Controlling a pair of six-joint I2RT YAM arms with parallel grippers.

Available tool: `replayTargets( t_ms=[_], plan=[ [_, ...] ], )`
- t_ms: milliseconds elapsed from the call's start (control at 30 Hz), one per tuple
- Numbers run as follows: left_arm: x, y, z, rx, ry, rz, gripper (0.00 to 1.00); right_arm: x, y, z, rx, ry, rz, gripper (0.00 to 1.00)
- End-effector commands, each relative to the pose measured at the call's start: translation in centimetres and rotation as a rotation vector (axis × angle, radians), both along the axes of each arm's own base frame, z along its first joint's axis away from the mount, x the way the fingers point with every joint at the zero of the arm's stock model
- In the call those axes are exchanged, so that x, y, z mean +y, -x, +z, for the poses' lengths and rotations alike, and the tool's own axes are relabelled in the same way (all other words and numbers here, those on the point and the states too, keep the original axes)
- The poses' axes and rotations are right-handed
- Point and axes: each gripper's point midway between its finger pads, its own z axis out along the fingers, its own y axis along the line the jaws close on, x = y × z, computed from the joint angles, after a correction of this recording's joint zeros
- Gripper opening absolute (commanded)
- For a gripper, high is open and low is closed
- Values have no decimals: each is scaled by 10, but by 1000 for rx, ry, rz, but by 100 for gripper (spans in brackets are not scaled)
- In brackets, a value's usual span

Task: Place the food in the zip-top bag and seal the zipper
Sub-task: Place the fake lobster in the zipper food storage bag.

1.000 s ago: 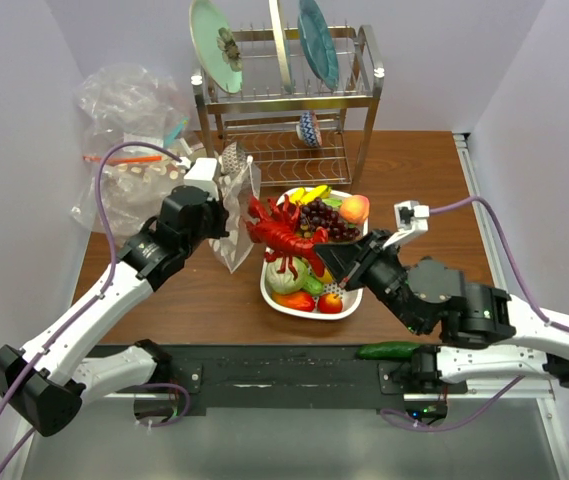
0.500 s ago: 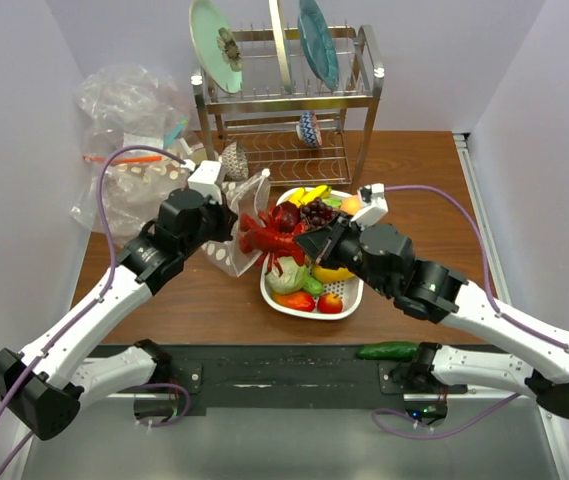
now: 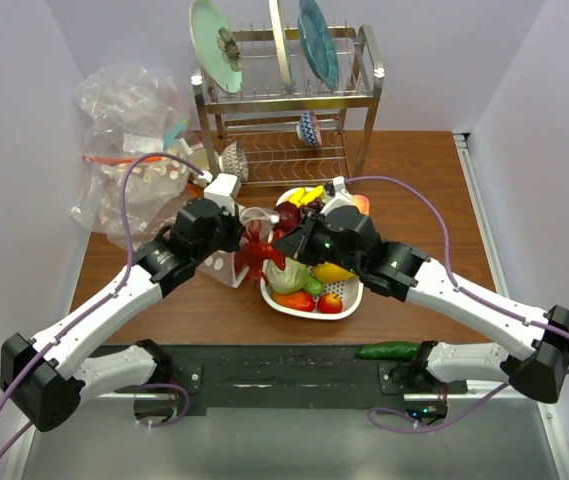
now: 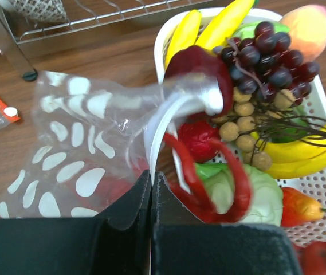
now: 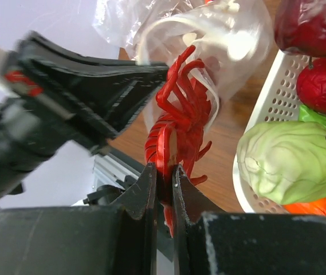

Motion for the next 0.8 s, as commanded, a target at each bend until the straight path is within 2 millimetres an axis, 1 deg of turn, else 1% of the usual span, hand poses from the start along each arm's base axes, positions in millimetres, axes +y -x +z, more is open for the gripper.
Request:
replayTargets(
  t_ms=[0, 100, 167, 233, 367, 400, 433, 467, 500, 567, 600, 633, 667, 733, 767],
  plan=[
    [0, -8, -2, -27, 6, 40, 0, -15, -5, 72, -97, -130, -46, 0],
    [-3, -5, -9, -24, 9, 30, 0, -27, -10, 83, -101, -151, -78, 0],
    [-3, -4, -13, -28, 15, 38, 0, -32, -15, 82, -84, -161, -96, 0],
    [-1, -3, -15, -32, 15, 46, 0, -31, -15, 83, -64, -179, -81, 0],
    [4, -2, -23, -29, 1, 75, 0, -35, -21, 80, -46, -187, -93, 0],
    [3, -1, -24, -30, 4, 73, 0, -35, -22, 79, -46, -193, -97, 0],
    [3, -1, -24, -33, 12, 74, 0, -34, -24, 73, -20, -201, -103, 0],
    [3, -1, -25, -36, 15, 78, 0, -34, -25, 71, -5, -214, -106, 0],
    [3, 0, -25, -41, 19, 78, 0, -31, -26, 74, -4, -239, -101, 0],
    [3, 0, -27, -39, 22, 85, 0, -30, -28, 69, 32, -269, -110, 0],
    [2, 1, -28, -34, 22, 85, 0, -29, -30, 71, 30, -291, -114, 0],
    [2, 2, -26, -37, 29, 85, 0, -28, -30, 66, 54, -306, -124, 0],
    [1, 2, -25, -40, 33, 81, 0, -27, -31, 64, 61, -318, -123, 0],
    [2, 3, -20, -53, 39, 83, 0, -24, -31, 68, 64, -340, -120, 0],
    [3, 2, -18, -55, 36, 89, 0, -22, -32, 65, 75, -338, -117, 0]
  ],
)
